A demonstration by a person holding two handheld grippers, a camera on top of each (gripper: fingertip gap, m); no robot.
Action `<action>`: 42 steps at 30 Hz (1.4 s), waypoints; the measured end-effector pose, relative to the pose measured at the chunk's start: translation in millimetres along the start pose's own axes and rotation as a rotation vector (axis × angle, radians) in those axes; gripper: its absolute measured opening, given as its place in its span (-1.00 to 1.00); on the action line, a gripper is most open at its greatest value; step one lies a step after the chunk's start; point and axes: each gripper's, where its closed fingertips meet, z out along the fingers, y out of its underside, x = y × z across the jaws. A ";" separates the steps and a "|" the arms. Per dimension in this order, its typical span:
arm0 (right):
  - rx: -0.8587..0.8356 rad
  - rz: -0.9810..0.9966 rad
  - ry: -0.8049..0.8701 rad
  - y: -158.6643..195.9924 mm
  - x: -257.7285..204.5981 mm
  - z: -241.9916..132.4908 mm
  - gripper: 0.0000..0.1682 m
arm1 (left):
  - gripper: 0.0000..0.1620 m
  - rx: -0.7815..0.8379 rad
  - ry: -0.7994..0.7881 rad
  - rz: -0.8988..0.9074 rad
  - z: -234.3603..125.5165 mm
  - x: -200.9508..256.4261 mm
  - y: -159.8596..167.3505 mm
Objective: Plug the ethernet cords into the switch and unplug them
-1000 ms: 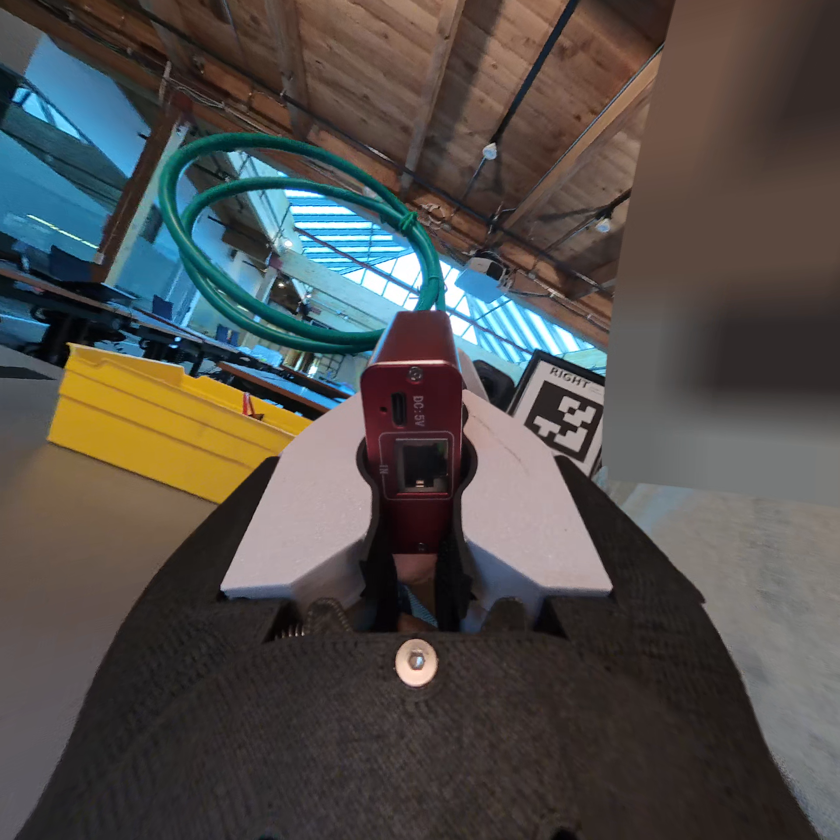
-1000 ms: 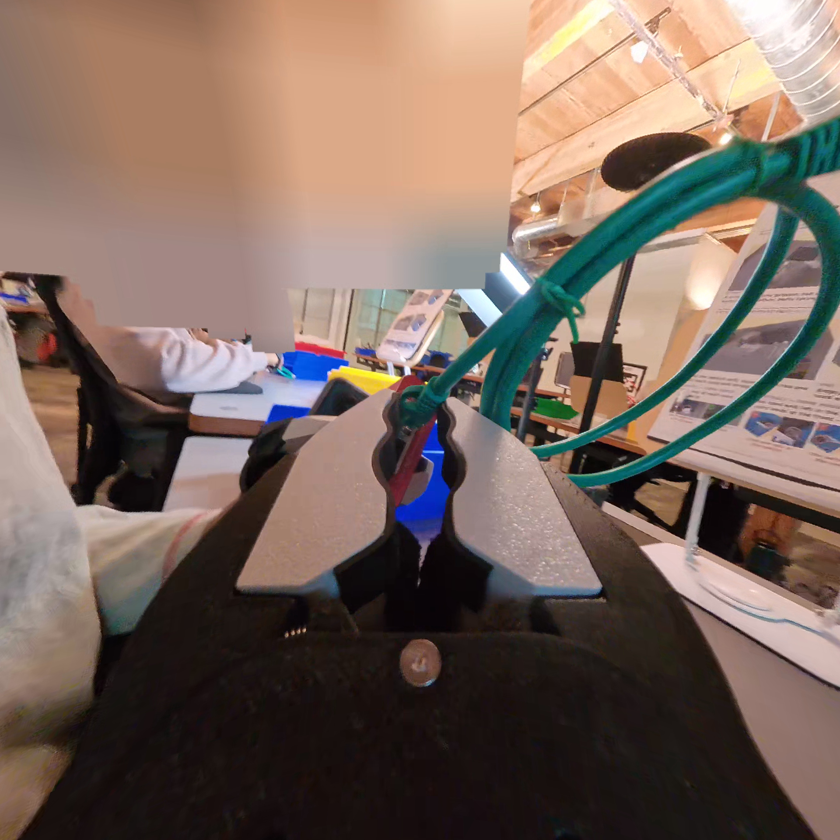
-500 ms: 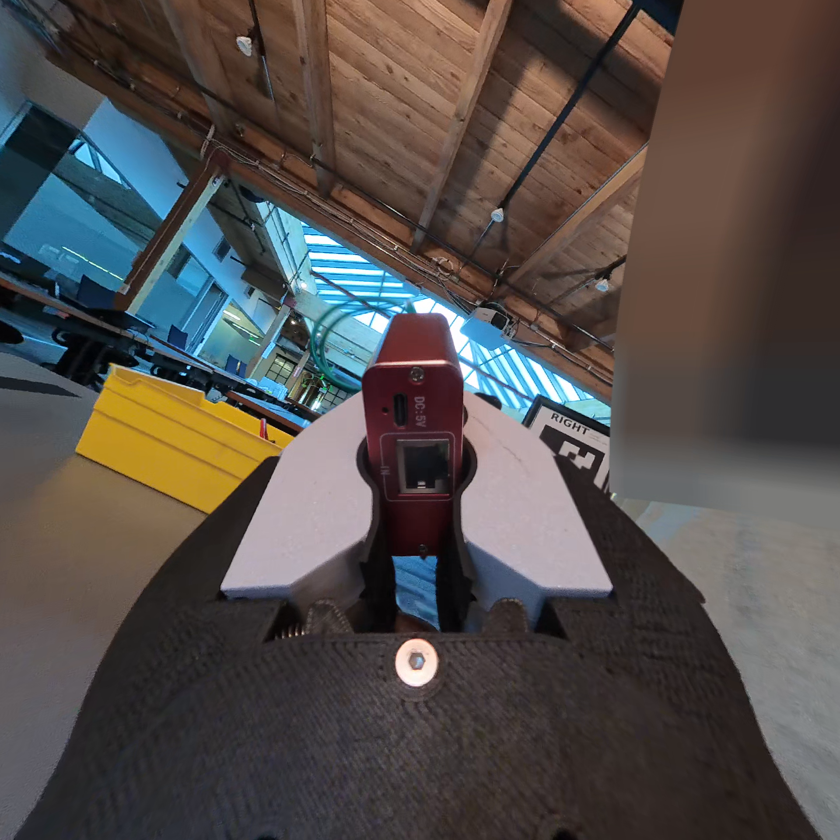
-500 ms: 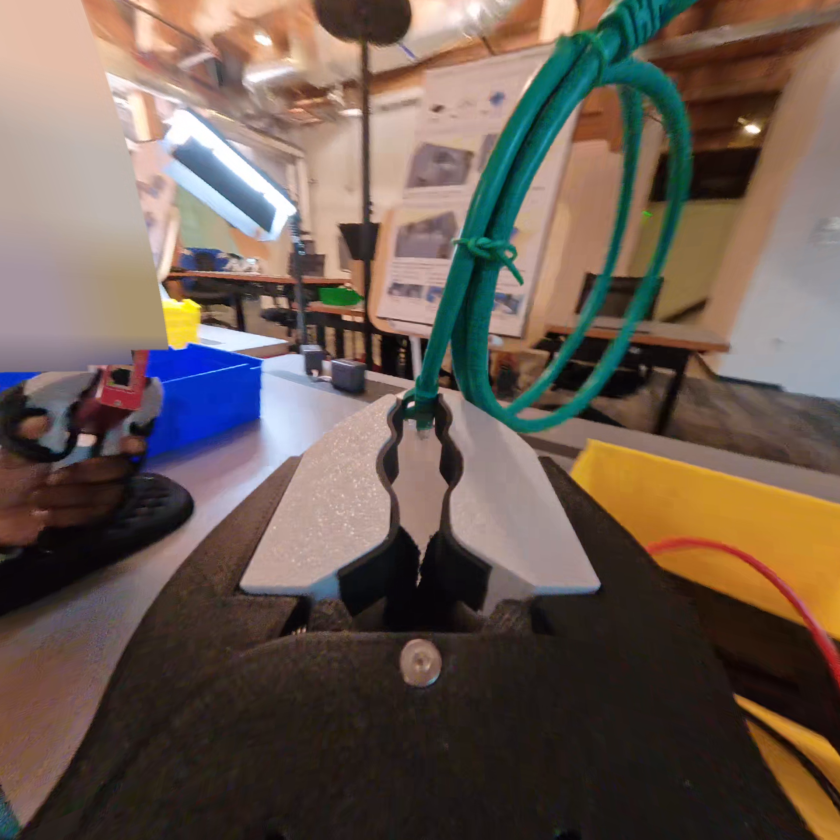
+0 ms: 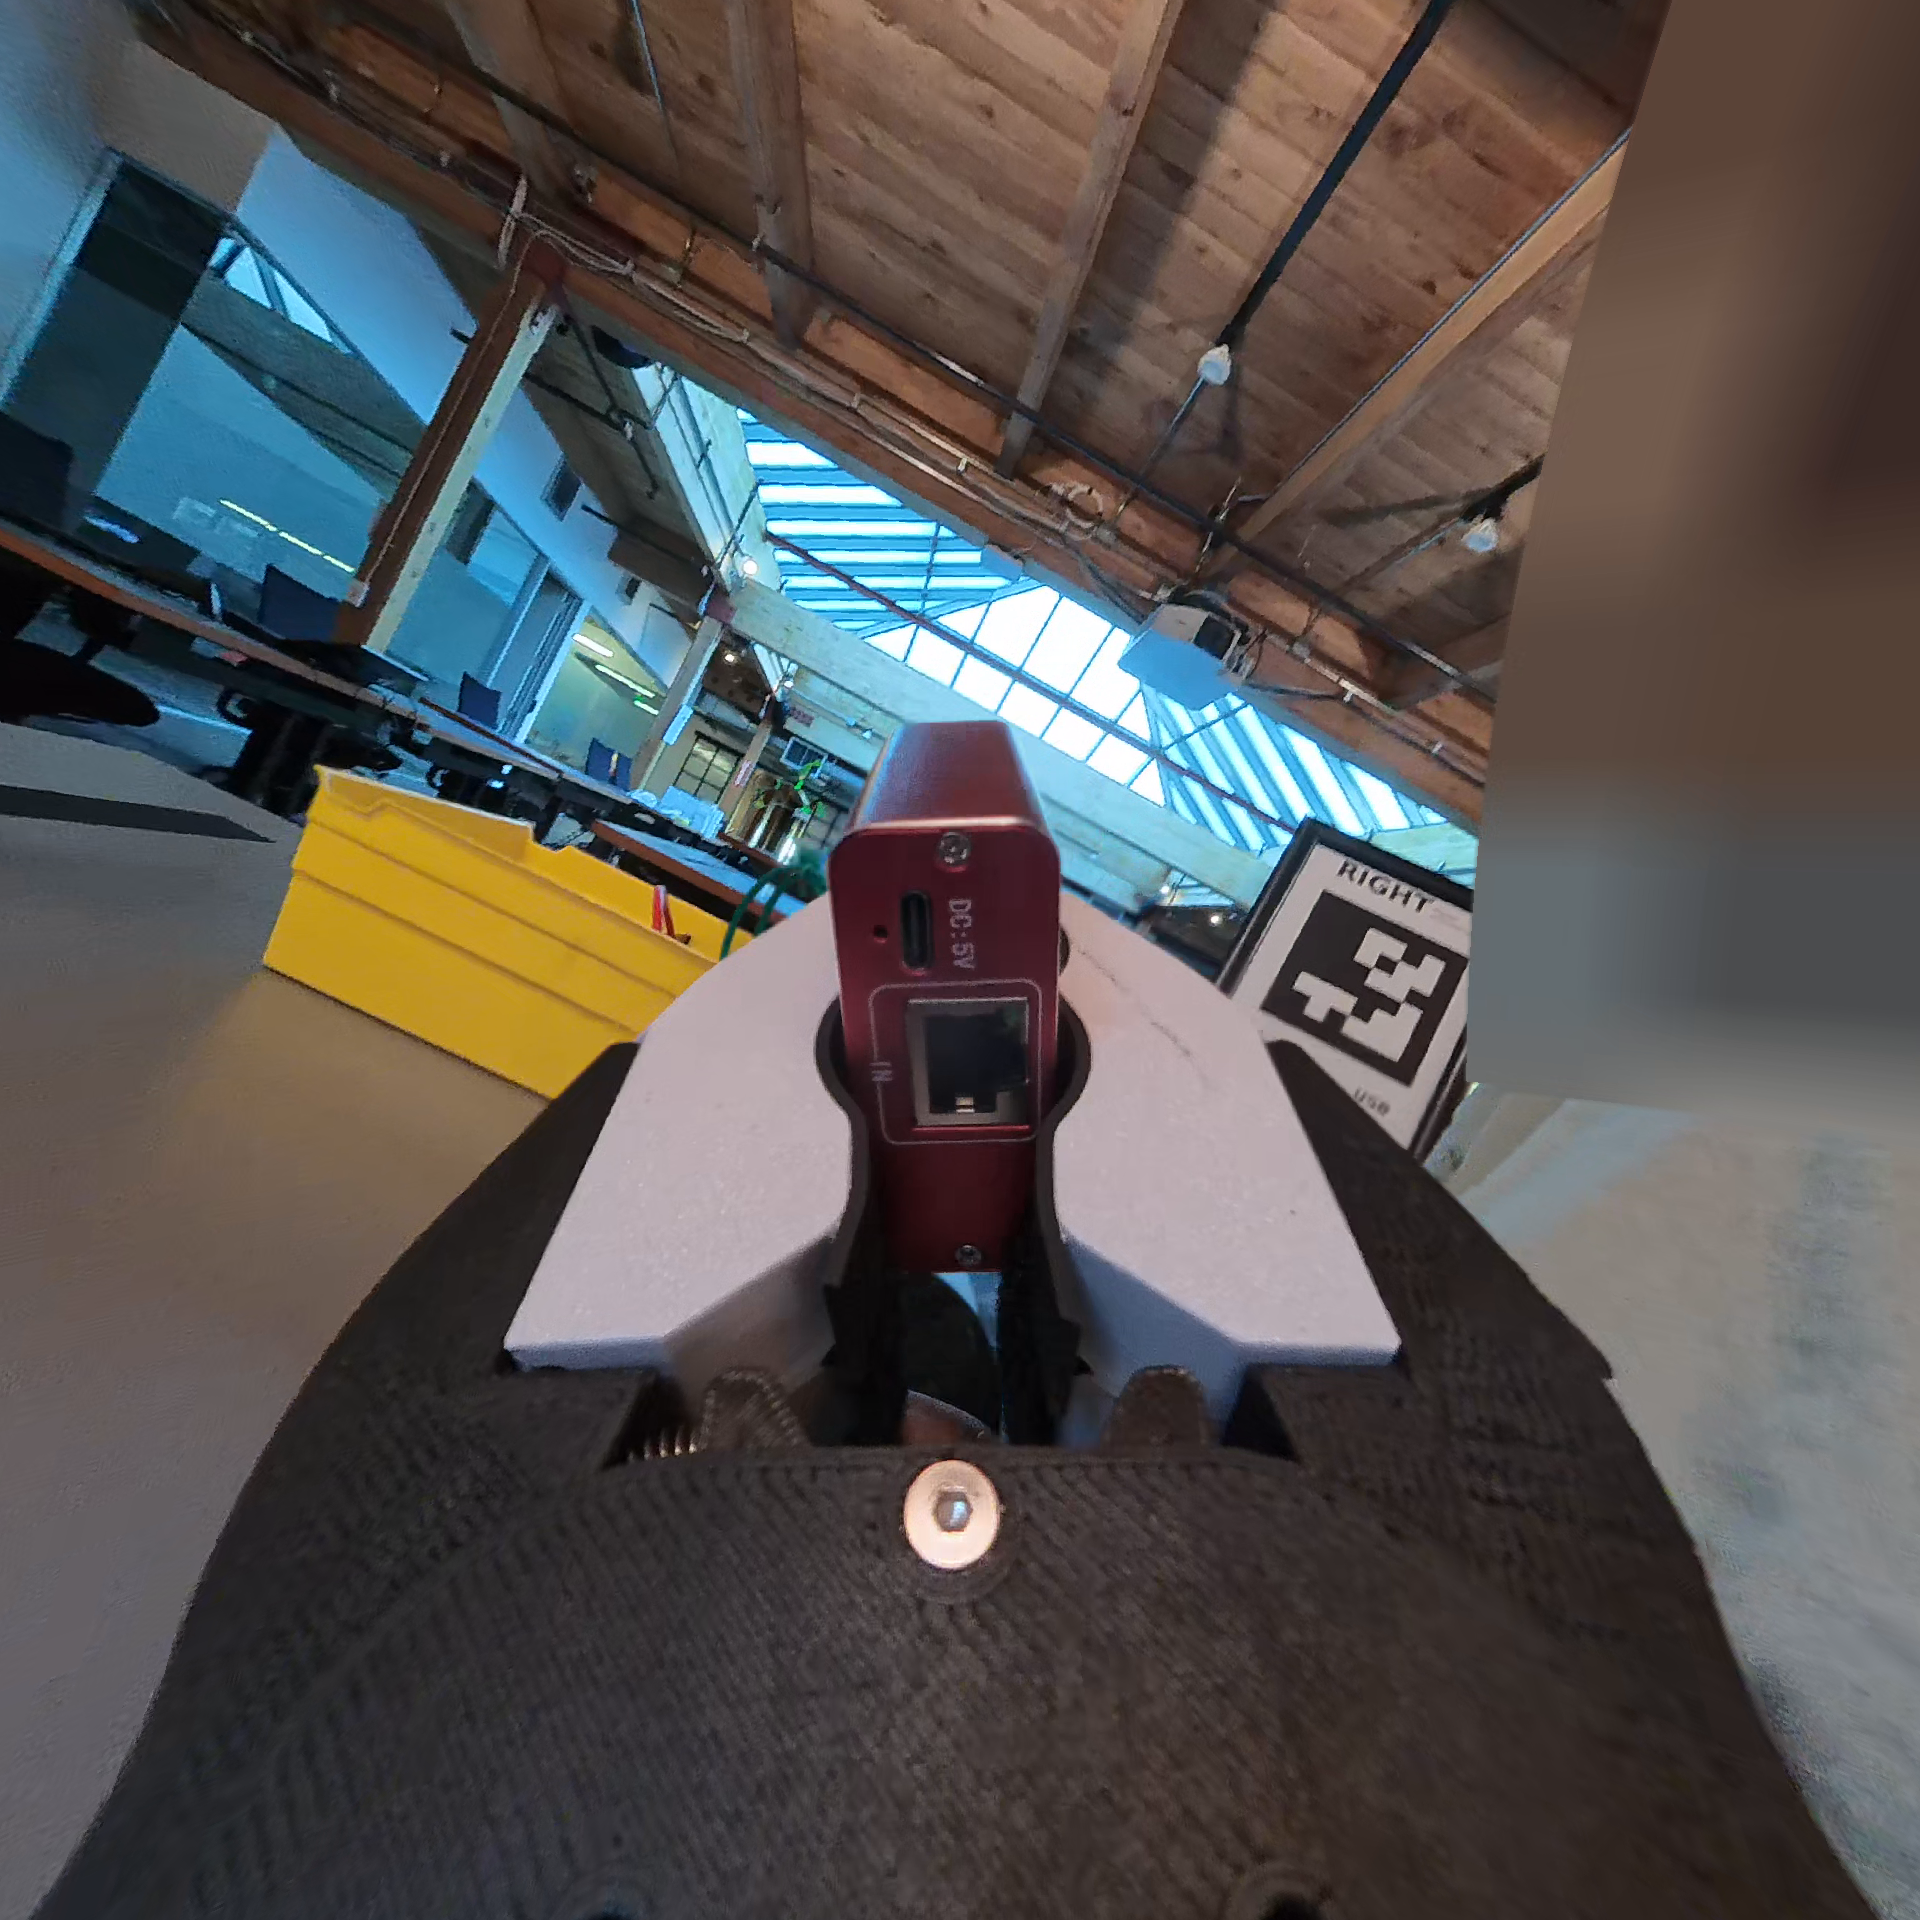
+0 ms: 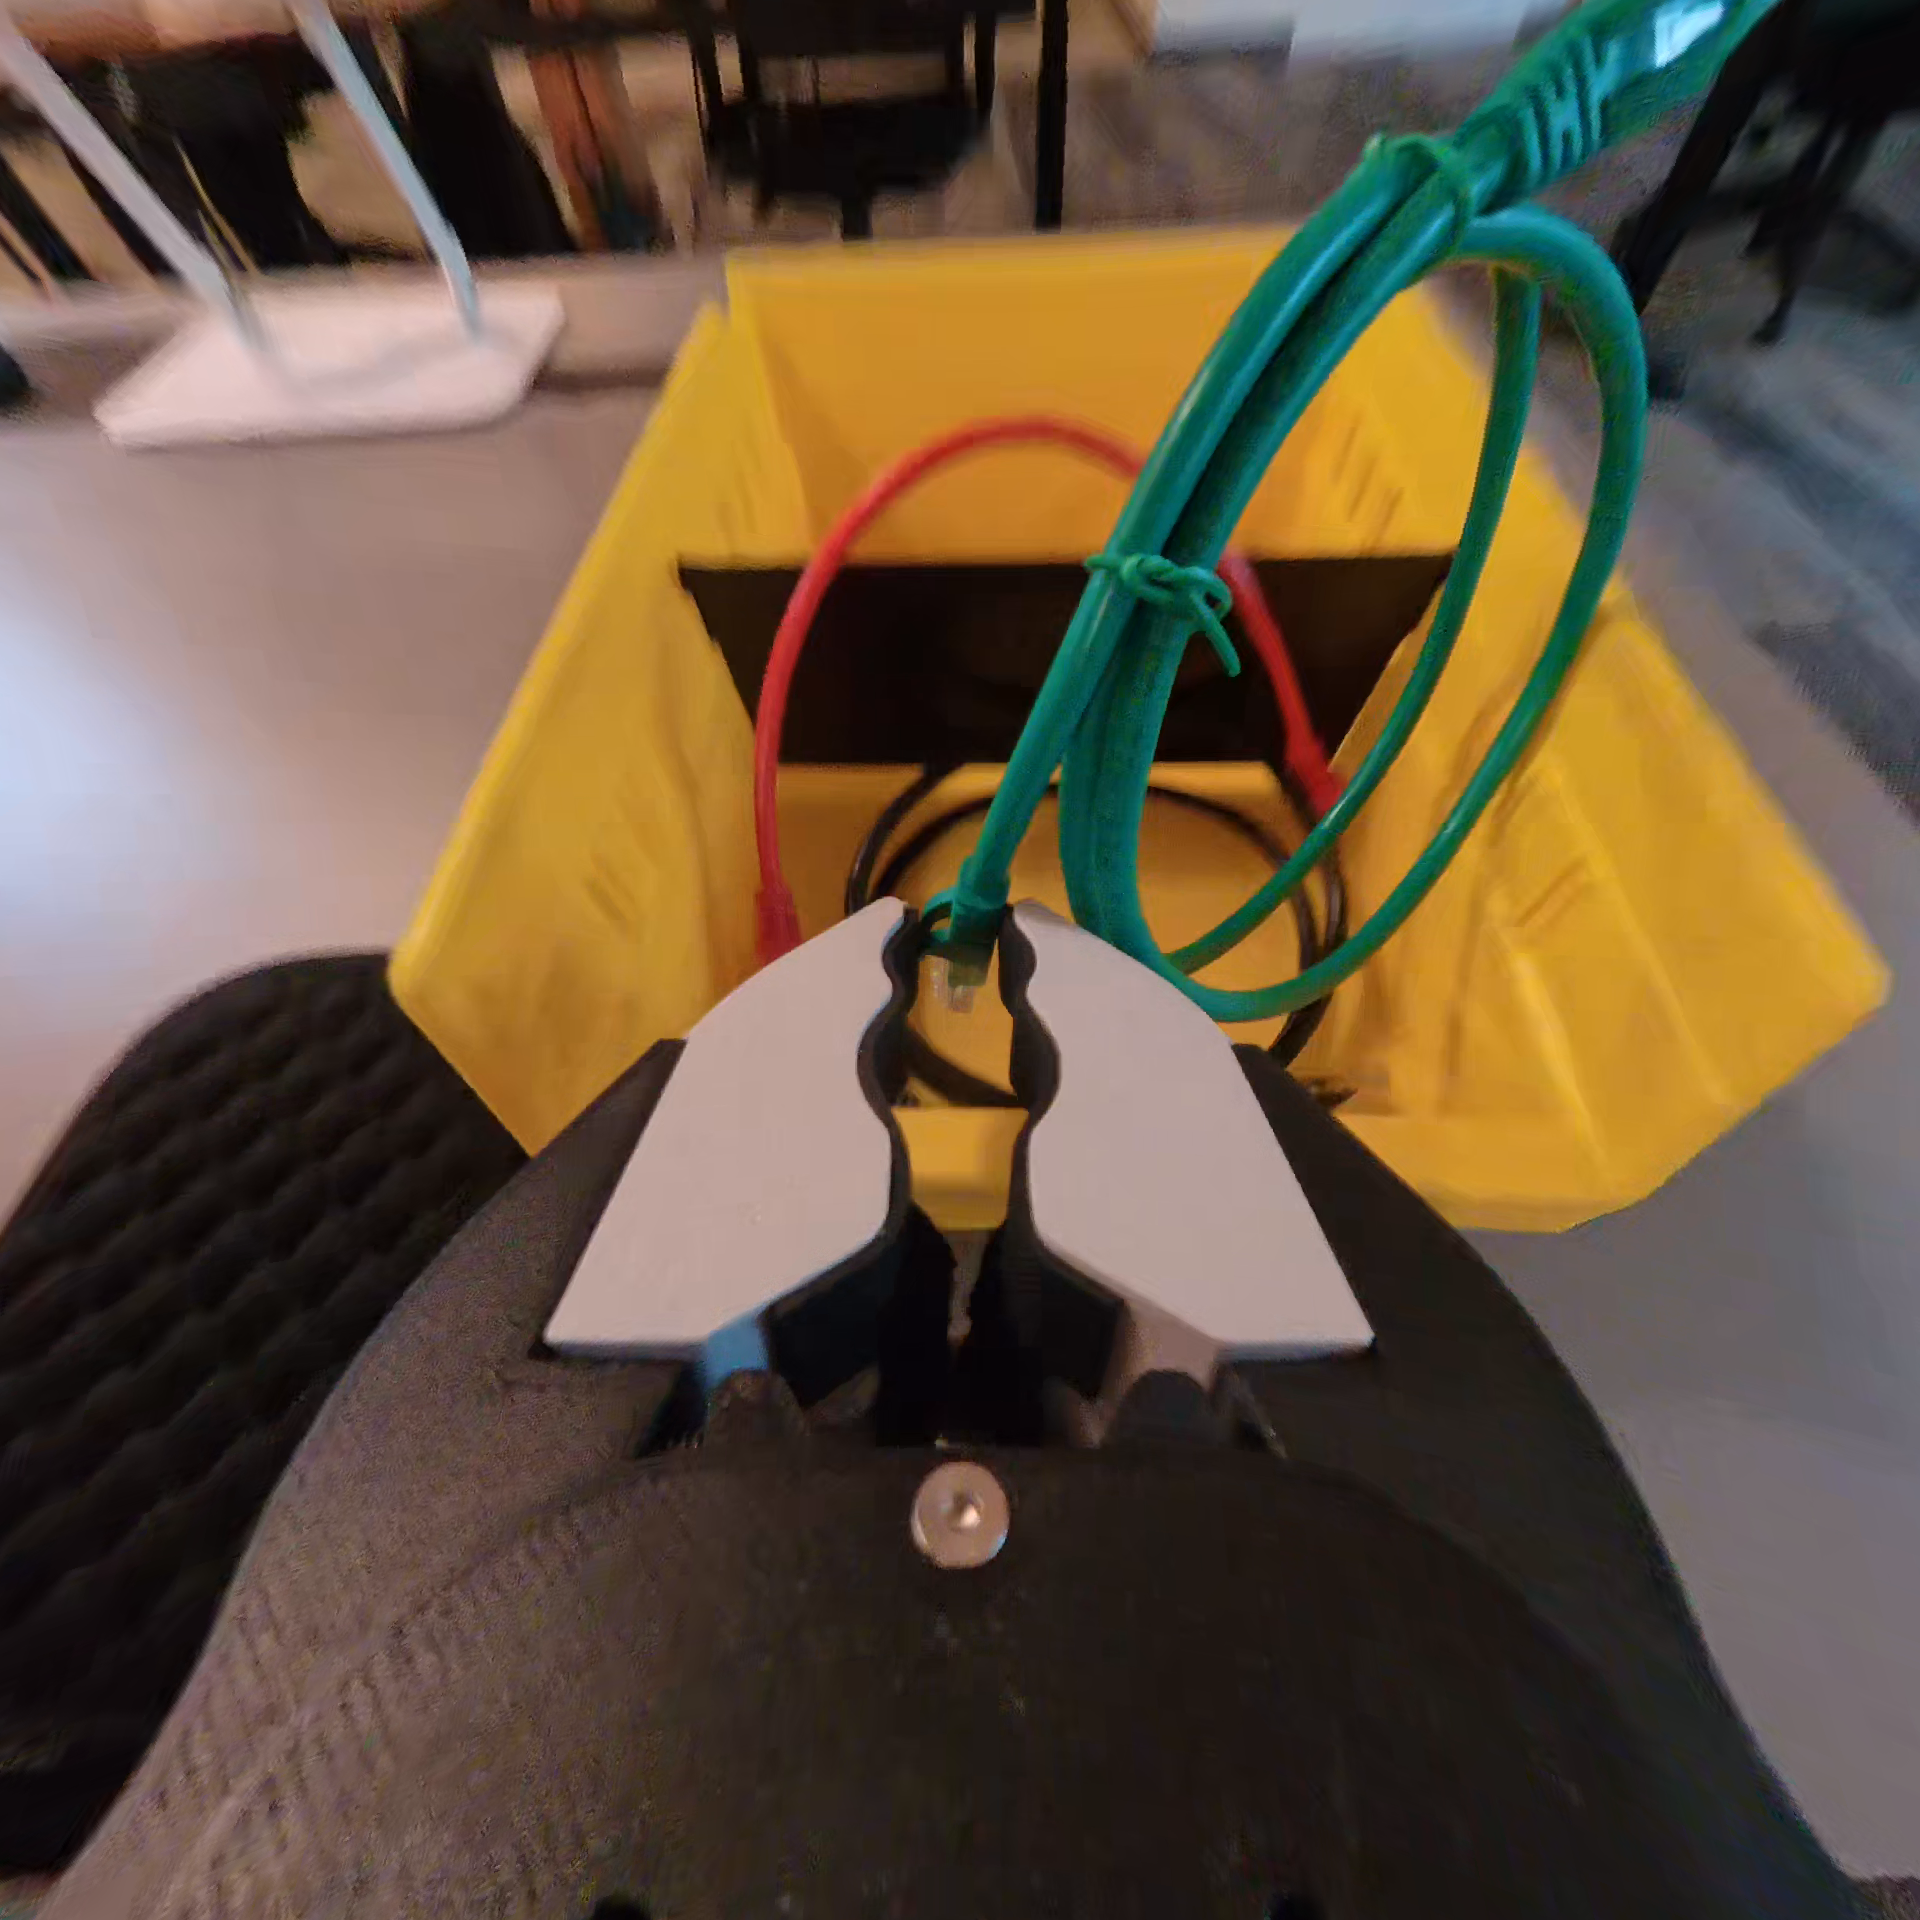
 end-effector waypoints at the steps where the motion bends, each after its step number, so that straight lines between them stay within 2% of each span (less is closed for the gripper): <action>1: -0.081 -0.018 -0.011 11.0 -4.4 6.5 -0.83 | -0.65 -0.015 -0.007 0.011 0.9 -0.6 2.5; 3: -0.197 -0.063 -0.079 26.1 -20.8 18.4 -0.81 | -0.65 -0.044 -0.018 0.028 2.6 -1.3 7.0; 4: -0.191 -0.084 -0.125 25.5 -30.7 22.3 -0.73 | -0.65 -0.054 -0.023 0.036 3.0 -1.8 8.7; 7: -0.059 -0.049 -0.164 4.2 -41.3 23.2 -0.45 | -0.65 -0.067 -0.040 0.049 3.4 -3.7 10.7; 11: 0.078 0.020 -0.138 -21.0 -33.2 7.8 -0.27 | -0.65 -0.081 -0.046 0.041 4.1 -4.8 13.3; 13: 0.207 0.028 -0.189 -44.4 -43.3 -5.1 -0.20 | -0.65 -0.099 -0.056 0.053 4.8 -5.8 16.3; 15: 0.350 0.012 -0.335 -70.6 -73.7 -21.5 -0.20 | -0.65 -0.123 -0.064 0.078 5.8 -5.9 20.0; 18: 0.466 -0.009 -0.721 -92.7 -148.4 -49.4 -0.22 | -0.65 -0.173 -0.069 0.117 7.7 -5.2 28.1; 20: 0.479 -0.105 -1.007 -89.8 -205.1 -72.6 -0.17 | -0.65 -0.206 -0.055 0.118 8.9 -3.1 33.8; 22: 0.479 -0.296 -1.141 -74.4 -252.7 -83.7 0.02 | -0.65 -0.231 -0.042 0.098 9.6 -2.0 38.7; 25: 0.470 -0.733 -1.085 -36.5 -303.7 -72.6 0.25 | -0.65 -0.281 -0.037 0.046 9.4 -3.1 46.9; 26: 0.470 -0.870 -1.024 -26.7 -314.4 -65.5 0.25 | -0.65 -0.300 -0.040 0.022 9.1 -4.3 50.3; 28: 0.479 -1.103 -0.902 -12.6 -328.6 -53.4 0.20 | -0.65 -0.347 -0.051 -0.025 8.3 -7.4 58.6; 30: 0.497 -1.246 -0.822 -6.1 -336.2 -47.1 0.12 | -0.65 -0.383 -0.060 -0.042 8.0 -9.1 65.1; 32: 0.511 -1.331 -0.791 -0.8 -338.2 -45.1 -0.15 | -0.65 -0.388 -0.062 -0.038 8.2 -9.1 65.9; 33: 0.524 -1.347 -0.780 -0.2 -338.4 -44.7 -0.18 | -0.65 -0.380 -0.063 -0.034 8.2 -9.1 64.7; 35: 0.523 -1.300 -0.769 -2.4 -337.8 -42.2 -0.18 | -0.58 -0.360 -0.057 -0.033 9.1 -8.1 61.3; 37: 0.580 -1.159 -0.803 -11.7 -338.8 -44.1 -0.18 | -0.40 -0.303 0.002 -0.035 12.2 2.0 52.5; 40: 0.728 -0.777 -0.996 -34.8 -338.2 -63.5 -0.18 | -0.26 -0.156 0.136 -0.063 12.5 23.2 29.5; 42: 0.839 -0.481 -1.163 -52.4 -331.0 -82.5 -0.18 | -0.17 -0.044 0.205 -0.172 7.7 29.0 10.7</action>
